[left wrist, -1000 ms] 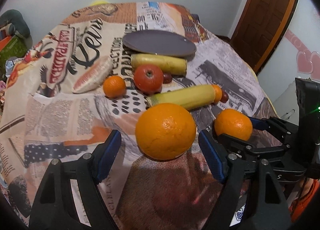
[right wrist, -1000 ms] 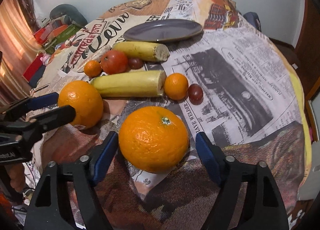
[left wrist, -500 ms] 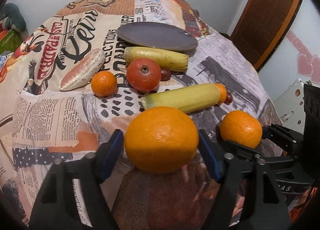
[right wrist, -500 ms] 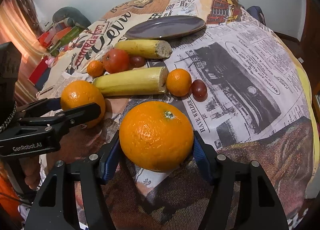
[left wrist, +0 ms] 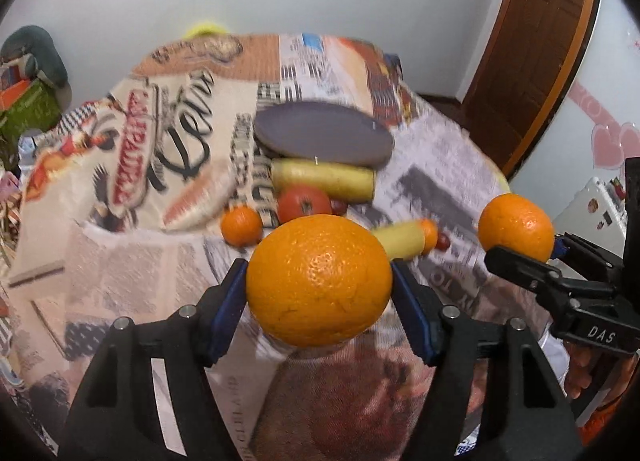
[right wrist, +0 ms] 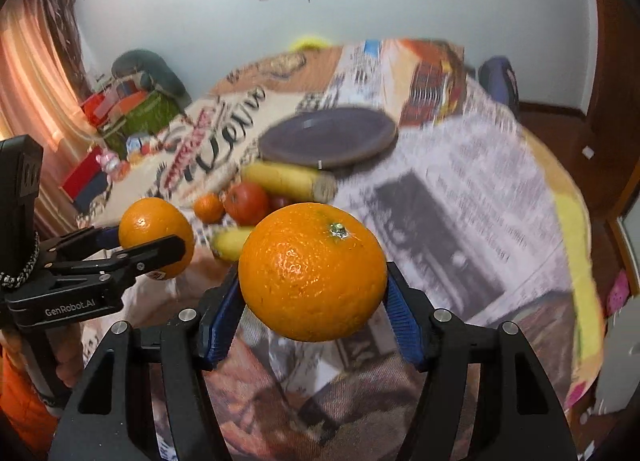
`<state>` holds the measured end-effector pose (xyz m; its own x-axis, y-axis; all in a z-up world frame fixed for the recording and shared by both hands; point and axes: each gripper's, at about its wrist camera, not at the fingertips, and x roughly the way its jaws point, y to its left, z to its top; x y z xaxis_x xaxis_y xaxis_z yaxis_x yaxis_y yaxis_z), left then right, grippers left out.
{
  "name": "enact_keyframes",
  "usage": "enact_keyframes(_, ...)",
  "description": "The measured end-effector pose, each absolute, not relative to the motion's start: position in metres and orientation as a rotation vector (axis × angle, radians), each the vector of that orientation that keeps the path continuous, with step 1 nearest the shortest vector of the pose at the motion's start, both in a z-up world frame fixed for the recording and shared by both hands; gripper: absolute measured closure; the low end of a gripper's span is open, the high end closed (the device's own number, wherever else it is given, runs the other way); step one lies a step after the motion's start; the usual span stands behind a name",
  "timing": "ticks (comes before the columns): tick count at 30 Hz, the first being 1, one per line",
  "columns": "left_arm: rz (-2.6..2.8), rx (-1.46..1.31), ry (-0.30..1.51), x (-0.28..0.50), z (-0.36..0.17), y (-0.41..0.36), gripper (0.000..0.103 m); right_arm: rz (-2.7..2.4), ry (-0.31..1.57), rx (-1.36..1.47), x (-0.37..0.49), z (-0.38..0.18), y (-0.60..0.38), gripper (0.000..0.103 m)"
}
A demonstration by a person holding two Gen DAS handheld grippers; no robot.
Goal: Organize fruits
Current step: 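Carry both oranges to the dark plate and set them down with both grippers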
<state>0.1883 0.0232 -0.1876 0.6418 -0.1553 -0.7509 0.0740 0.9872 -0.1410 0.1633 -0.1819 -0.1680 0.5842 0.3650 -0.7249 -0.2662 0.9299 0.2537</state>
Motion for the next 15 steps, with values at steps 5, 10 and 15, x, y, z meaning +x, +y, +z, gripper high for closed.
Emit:
enact_keyframes(5,-0.110,-0.092,0.785,0.193,-0.157,0.031,0.034,0.360,0.793,0.107,0.171,-0.144,-0.183,0.040)
enact_keyframes(10,-0.098,-0.092,0.739,0.205,-0.136,0.039,0.034,0.346,0.731,0.084,0.184,-0.127,-0.184,0.040)
enact_keyframes(15,-0.073,-0.079,0.708,0.224,-0.124,0.043,0.034,0.329,0.696,0.045,0.203,-0.117,-0.184,0.040)
